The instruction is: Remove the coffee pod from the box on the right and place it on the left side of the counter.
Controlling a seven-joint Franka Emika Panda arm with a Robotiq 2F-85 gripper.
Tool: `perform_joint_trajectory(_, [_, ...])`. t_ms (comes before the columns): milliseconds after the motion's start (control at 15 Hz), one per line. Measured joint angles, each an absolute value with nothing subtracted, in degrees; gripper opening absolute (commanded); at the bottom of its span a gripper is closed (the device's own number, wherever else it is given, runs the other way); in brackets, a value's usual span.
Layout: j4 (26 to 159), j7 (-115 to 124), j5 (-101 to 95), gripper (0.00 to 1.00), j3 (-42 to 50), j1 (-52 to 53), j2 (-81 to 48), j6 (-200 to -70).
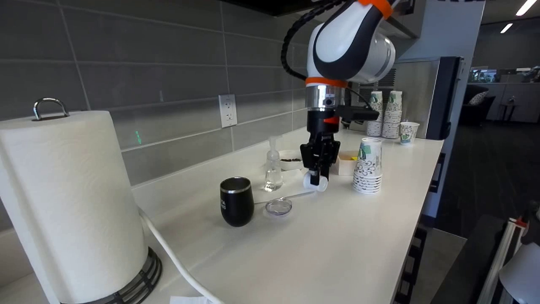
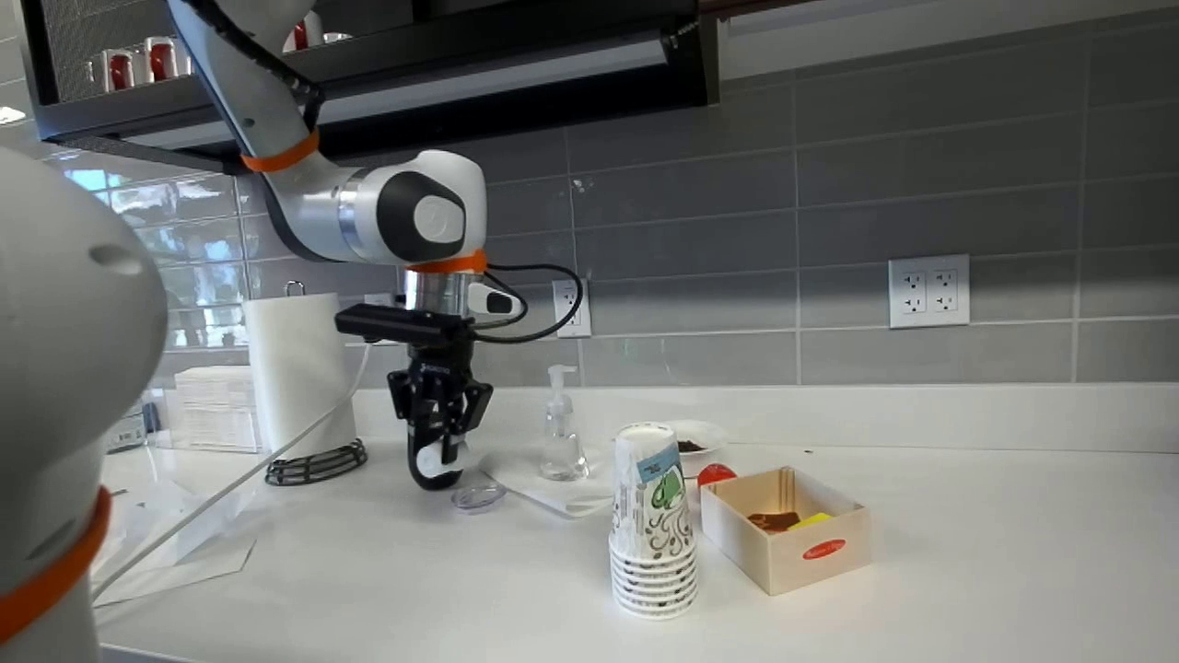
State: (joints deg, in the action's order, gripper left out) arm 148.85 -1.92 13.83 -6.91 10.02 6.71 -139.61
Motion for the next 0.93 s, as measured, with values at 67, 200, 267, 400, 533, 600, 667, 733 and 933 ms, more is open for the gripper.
perform_joint_trajectory(67, [149.0, -3.1, 15.1, 0.16, -7.4, 10.6, 5.6, -140.6])
perform_joint_trajectory(200, [148.9, -5.1, 16.9, 0.16, -8.3, 11.5, 2.7, -143.0])
perform_joint_trajectory(267, [148.9, -6.1, 17.4, 0.16, -8.8, 11.7, 1.1, -144.4])
perform_joint_trajectory(400, [148.8, -8.1, 17.7, 0.16, -9.8, 11.9, -2.1, -147.7])
perform_joint_trajectory(533, [148.4, -9.6, 17.7, 0.16, -10.7, 11.9, -5.2, -151.3])
perform_joint_trajectory(600, [148.1, -10.2, 17.8, 0.16, -11.1, 11.9, -6.7, -153.1])
perform_joint_trajectory(667, [147.7, -10.6, 17.9, 0.16, -11.6, 11.8, -8.0, -154.6])
perform_joint_trajectory(733, [147.2, -11.0, 18.2, 0.16, -12.2, 11.6, -9.2, -155.8])
perform_joint_trajectory(933, [145.5, -12.1, 19.4, 0.66, -14.3, 10.5, -11.5, -158.5])
